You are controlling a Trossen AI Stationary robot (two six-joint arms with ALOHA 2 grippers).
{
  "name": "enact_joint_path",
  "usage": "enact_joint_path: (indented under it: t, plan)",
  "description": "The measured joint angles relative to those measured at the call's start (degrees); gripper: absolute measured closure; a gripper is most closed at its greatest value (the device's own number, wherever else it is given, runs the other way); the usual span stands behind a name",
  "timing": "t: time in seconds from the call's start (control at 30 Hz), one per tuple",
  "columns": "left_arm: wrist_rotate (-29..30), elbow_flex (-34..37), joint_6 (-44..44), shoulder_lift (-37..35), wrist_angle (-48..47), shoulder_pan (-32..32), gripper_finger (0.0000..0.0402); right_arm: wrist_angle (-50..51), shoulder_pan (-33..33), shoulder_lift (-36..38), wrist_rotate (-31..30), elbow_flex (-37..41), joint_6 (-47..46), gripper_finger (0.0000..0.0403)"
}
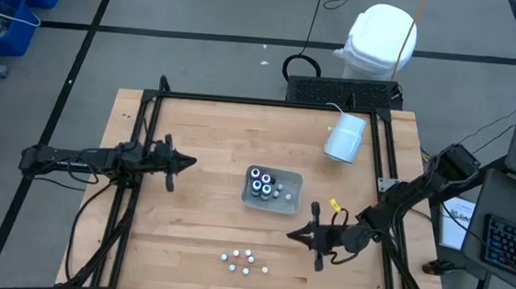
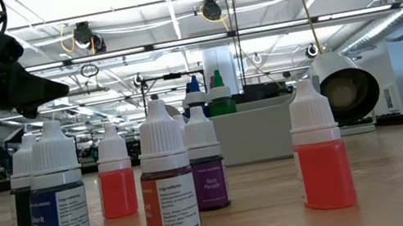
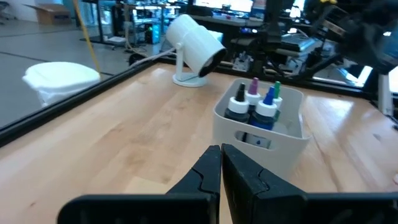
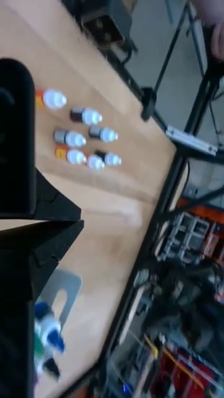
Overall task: Pick & Place food coloring
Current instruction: Put the small dark blue bottle into the gray bin
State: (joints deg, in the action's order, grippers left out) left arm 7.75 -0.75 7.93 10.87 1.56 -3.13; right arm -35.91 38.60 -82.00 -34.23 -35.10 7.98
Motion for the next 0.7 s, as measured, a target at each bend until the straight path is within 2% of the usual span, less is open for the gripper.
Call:
enact_joint_path:
  t: [0.17,0.33,0.4,0.6,0.7]
  plan:
    - [-1.2,0.0,3.0,0.0,-0.1,0.0,0.0382,-1.8,-0.1,2.5,-4.9,2.6,0.4,0.0402]
    - [-13.2,0.1,7.5,2.2,0.0,2.8,0.0382,-5.1,-0.2,5.1,-5.0,5.3,0.7,0.0401]
    - [-14.4,0.2,9.1,3.5,1.7,5.6,0.0383,-6.4,-0.2,5.7,-5.0,6.0,0.9,0.0402]
    - [-7.3,0.1,13.6,11.5,12.0,18.8,0.0383,-7.6,-0.3,6.0,-4.8,6.3,2.4,0.0401]
    - [-0.8,-2.5,12.7,17.6,15.8,27.0,0.0383,-7.6,-0.3,6.0,-4.7,6.3,3.1,0.0402]
